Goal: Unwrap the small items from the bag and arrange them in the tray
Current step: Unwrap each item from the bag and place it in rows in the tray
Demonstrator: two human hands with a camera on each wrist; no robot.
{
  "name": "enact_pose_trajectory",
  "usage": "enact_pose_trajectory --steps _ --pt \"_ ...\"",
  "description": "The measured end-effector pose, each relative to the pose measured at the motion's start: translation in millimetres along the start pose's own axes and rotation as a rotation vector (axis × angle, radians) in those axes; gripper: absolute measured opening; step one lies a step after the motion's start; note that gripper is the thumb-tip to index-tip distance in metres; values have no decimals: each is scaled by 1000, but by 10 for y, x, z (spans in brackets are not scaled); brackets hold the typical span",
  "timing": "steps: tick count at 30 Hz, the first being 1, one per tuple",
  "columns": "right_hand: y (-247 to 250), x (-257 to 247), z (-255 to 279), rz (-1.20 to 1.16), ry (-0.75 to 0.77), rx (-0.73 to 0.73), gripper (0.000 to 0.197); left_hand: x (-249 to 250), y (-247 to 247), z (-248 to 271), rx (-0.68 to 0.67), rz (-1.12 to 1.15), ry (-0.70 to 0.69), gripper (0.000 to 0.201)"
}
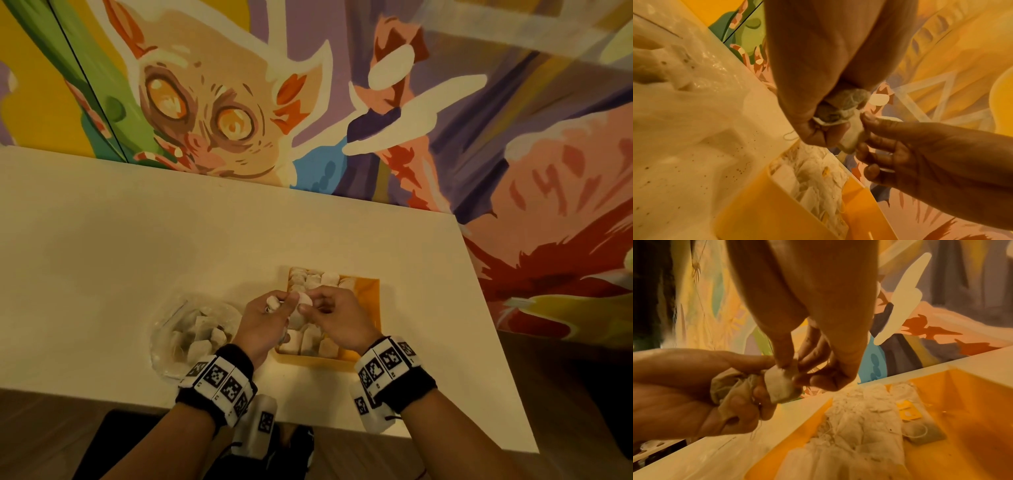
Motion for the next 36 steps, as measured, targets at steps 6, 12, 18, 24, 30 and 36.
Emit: enact_pose_trajectory --steps 6,12,18,24,30,36 --pt "126 51 8 -20 43 72 3 266 -6 10 -54 -127 -149 11" --pt "84 37 77 67 110 101 30 520 -93 -65 -114 -297 -332 6" --pt "112 64 123 105 84 114 24 629 -114 -101 -144 -370 -384 16" --pt "236 -35 133 43 92 150 5 720 -248 -81 -266 -387 -417 19" --pt "256 72 139 102 18 149 34 778 -255 -140 -221 -368 -434 18" --pt "586 262 -73 351 -151 233 17 415 -63 -207 -136 -507 -300 11"
Point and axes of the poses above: each hand's wrist, its own z-axis away from the middle knuckle, its own y-axis out of the back of the hand, x = y × z, the point moved 9 cm from there along -z, towards the middle knuckle, and after that the axes turned 11 degrees about -y, right-handed, at the moved point
